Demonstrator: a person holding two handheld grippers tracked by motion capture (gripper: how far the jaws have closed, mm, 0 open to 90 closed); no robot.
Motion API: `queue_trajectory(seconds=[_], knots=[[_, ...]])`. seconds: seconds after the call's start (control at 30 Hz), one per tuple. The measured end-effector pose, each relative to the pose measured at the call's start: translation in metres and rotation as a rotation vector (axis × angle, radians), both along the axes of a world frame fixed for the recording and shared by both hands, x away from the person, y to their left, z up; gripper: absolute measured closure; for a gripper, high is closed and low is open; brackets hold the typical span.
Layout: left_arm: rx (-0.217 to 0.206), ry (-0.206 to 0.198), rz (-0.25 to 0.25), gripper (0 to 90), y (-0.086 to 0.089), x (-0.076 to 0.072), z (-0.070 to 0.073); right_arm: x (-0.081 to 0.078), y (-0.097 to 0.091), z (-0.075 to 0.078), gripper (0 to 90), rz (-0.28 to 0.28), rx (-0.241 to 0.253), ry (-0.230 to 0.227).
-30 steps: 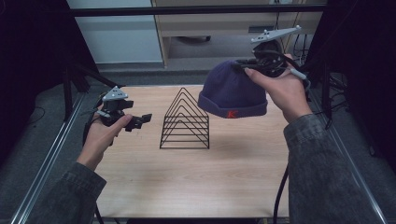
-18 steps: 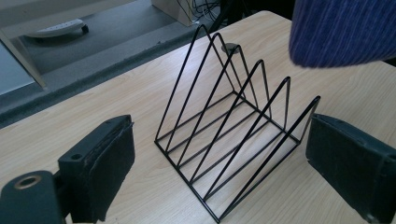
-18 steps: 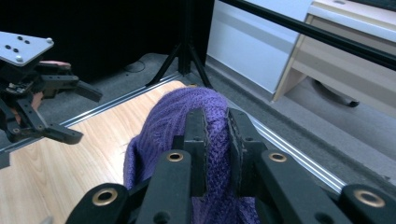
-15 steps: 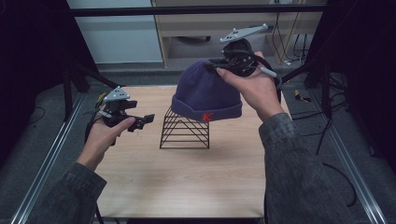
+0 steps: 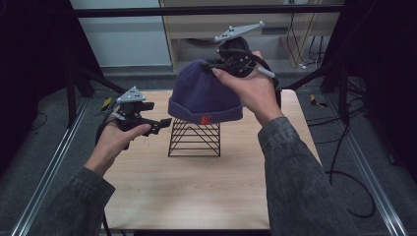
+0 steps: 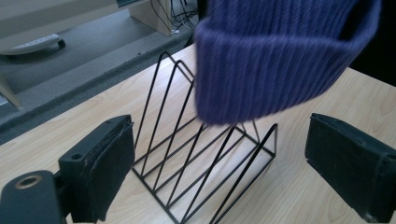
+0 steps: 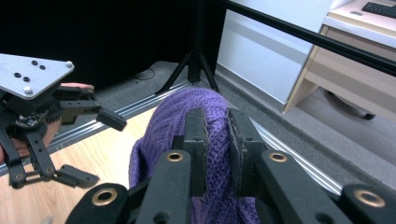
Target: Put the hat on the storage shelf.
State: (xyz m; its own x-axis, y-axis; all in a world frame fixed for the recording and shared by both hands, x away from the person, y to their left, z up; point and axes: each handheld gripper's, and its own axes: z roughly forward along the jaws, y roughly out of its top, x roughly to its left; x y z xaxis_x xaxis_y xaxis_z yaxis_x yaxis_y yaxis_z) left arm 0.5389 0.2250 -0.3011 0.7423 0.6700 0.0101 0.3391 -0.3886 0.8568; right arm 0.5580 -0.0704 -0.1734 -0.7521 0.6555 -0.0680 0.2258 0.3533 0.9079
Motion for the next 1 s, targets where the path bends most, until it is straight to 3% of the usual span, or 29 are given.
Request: queue_trajectory(seconds=[0.27,0.5,0.6,0.67,0.87,1.0], knots=[[0.008,0.004,-0.022,6.8,-0.012,0.005,0.002,0.002,0.019,-0.001,79.1,0.020,0.007,0.008],[0.007,0.014,0.006,7.4,-0.010,0.010,0.000,0.004,0.032,-0.001,79.1,0.038,0.005,0.013],[-0.004,0.017,0.011,11.6,-0.008,0.010,0.000,0.003,0.036,0.000,79.1,0.043,0.005,0.012],[0.007,0.022,0.003,29.3,-0.006,0.009,0.001,0.004,0.039,0.000,79.1,0.048,0.003,0.011],[0.032,-0.008,0.039,63.2,-0.003,0.010,0.002,0.006,0.044,-0.003,79.0,0.047,-0.008,0.012],[0.034,-0.013,0.048,68.6,-0.002,0.009,0.003,0.008,0.043,-0.004,78.8,0.033,-0.009,0.003]])
